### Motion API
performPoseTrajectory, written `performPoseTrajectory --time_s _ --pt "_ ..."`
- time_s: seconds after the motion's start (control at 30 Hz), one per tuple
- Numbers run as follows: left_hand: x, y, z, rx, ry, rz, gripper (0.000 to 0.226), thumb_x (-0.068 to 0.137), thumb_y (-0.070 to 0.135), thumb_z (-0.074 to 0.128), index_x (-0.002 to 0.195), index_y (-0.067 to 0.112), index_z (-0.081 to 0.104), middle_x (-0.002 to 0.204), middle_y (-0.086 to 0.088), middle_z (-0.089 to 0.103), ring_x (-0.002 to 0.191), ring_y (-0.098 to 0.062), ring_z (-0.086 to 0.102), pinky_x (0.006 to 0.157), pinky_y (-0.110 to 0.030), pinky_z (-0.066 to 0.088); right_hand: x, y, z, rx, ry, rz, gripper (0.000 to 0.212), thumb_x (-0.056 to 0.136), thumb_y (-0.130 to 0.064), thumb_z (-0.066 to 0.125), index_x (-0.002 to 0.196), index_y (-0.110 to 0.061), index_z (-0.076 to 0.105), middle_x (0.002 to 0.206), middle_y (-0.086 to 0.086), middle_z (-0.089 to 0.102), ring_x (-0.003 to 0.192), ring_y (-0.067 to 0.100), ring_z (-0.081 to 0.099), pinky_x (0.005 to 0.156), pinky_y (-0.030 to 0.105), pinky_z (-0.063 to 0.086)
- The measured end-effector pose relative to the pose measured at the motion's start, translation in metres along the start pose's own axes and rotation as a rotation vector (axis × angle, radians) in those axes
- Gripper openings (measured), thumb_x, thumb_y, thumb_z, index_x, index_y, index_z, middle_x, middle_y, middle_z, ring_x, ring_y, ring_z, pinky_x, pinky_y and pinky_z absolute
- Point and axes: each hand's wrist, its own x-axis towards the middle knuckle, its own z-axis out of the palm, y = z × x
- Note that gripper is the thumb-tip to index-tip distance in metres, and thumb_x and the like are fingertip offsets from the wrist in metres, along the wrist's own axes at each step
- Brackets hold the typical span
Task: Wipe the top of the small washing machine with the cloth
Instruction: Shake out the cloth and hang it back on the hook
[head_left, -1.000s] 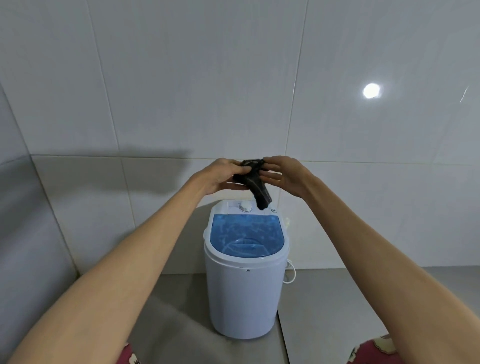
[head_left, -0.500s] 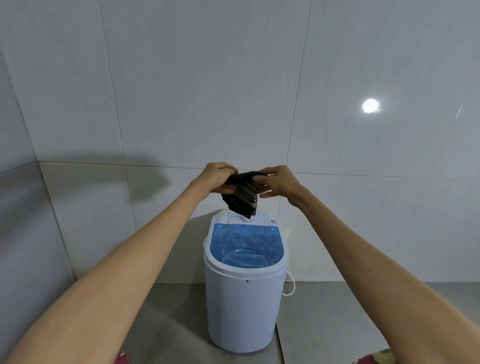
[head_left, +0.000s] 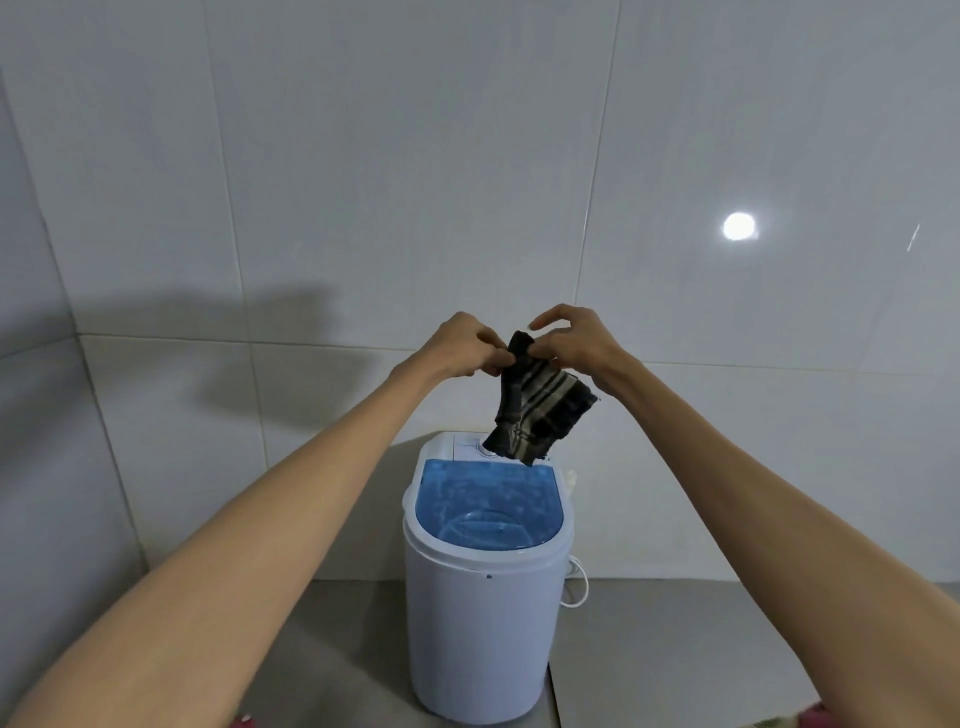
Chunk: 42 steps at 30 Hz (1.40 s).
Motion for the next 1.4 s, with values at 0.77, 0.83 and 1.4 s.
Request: performPoseTrajectory --time_s 0.77,0.83,1.4 --pt "-0.002 0.013 -0.004 -0.192 -0.003 -0.077 0.033 0.087 0.031 0.071 0.108 0.014 0.053 0.120 -0.005 0.055 0.111 -0.021 0.054 0.086 -0.035 0.046 -0.004 -0.038 -0.015 -0.259 0.038 -0.097 0.025 0.081 -0.009 0.071 0.104 -0.003 0.067 0.090 0.014 0.068 0.076 0.026 0.066 0.057 0.024 0.048" --pt "0.000 0.015 -0.012 -0.164 -0.012 -0.090 0.042 0.085 0.033 0.074 0.114 0.014 0.052 0.118 -0.004 0.052 0.108 -0.022 0.055 0.081 -0.032 0.050 0.000 -0.043 -0.017 -0.330 0.003 -0.128 0.020 0.084 -0.008 0.066 0.102 -0.002 0.072 0.088 0.009 0.068 0.084 0.025 0.064 0.065 0.025 0.049" --pt "0.077 -0.061 -0.037 0.355 0.201 0.152 0.043 0.077 0.052 0.075 0.061 0.021 0.048 0.061 0.005 0.055 0.055 -0.013 0.052 0.053 -0.028 0.033 0.092 0.026 0.037 -0.552 0.068 -0.359 0.022 0.101 -0.014 0.034 0.117 -0.011 0.049 0.101 0.009 0.063 0.086 0.029 0.059 0.073 0.041 0.047"
